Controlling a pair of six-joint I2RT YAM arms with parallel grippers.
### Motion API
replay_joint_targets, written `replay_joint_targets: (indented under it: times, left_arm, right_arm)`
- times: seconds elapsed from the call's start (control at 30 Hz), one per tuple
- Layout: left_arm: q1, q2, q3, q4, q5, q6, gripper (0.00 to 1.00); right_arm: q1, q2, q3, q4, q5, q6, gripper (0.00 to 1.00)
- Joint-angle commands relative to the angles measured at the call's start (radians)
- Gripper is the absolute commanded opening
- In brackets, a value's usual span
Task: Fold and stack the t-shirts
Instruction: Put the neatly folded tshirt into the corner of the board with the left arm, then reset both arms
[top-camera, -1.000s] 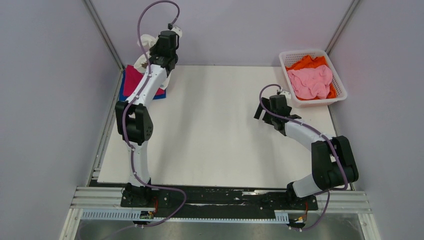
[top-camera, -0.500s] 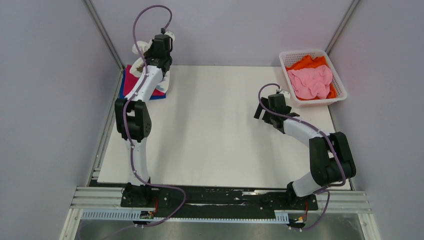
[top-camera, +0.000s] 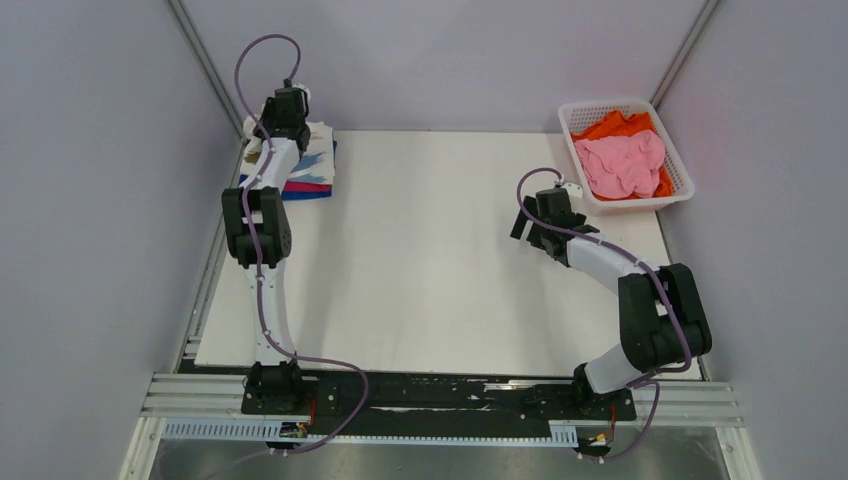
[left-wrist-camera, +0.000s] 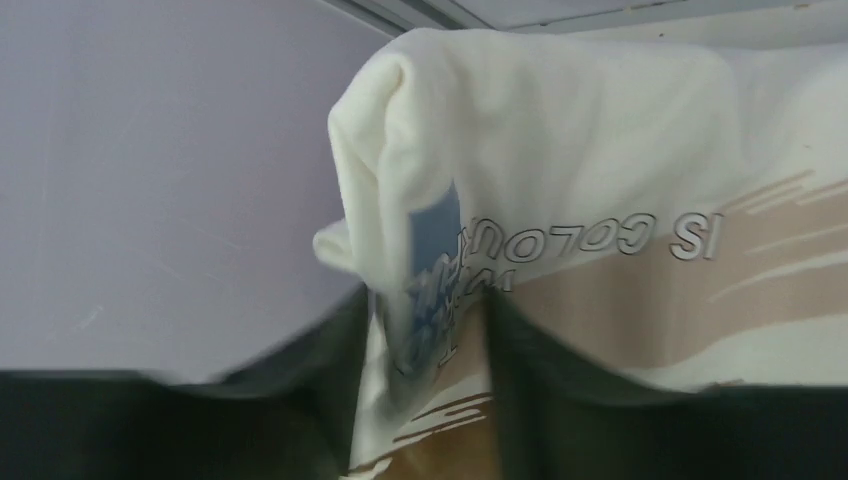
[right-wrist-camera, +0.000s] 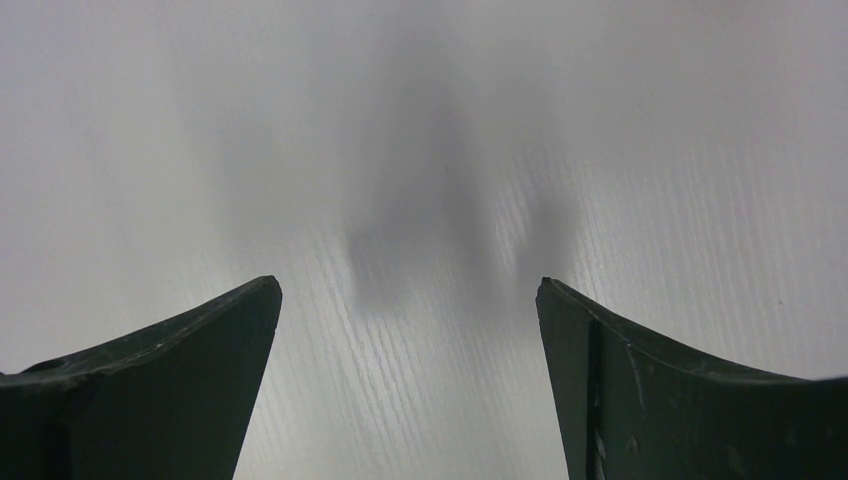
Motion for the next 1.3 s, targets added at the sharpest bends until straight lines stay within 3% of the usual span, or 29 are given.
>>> replay_joint_targets:
  times: [0.0,0.1,0.43,0.57,0.67,0.9,1.13,1.27]
  left_arm:
    - [0.053,0.033,0.079,0.085,-0.008,-0.073,0.91]
    - [0.066,0.050,0.135,0.061,-0.039,-0.142,0.99]
    - [0.070,-0.007,0.173,-0.121,0.046,-0.363,1.00]
    - [0.052,-0.107,0.117,-0.175,0.069,-0.478,1.00]
    - [0.021,-0.247,-0.014,-0.166,0.076,-0.588,1.00]
    - [-0.116,-0.601,-0.324,-0.165,0.246,-0.774,1.00]
    - [-0.212,-0.998,-0.957,0.085,0.549,-0.952,1.00]
    - [-0.278,-1.201,-1.214,0.128,0.509,-1.029,1.00]
  right_arm:
    - [-0.003,-0.011,0.024,-0.010,0.029,0.007,1.00]
    - [-0.002,-0.018,0.024,-0.017,0.030,0.011,1.00]
    - [-0.002,-0.093,-0.003,-0.016,0.033,0.028,1.00]
    - [-0.002,-0.142,-0.019,-0.014,0.027,0.046,1.00]
    - [-0.002,-0.185,-0.033,-0.011,0.009,0.056,1.00]
    - [-0.002,-0.315,-0.104,0.002,-0.040,0.080,1.00]
    - [-0.002,-0.448,-0.190,0.015,-0.061,0.083,1.00]
    - [-0.002,-0.488,-0.230,0.056,-0.070,0.075,1.00]
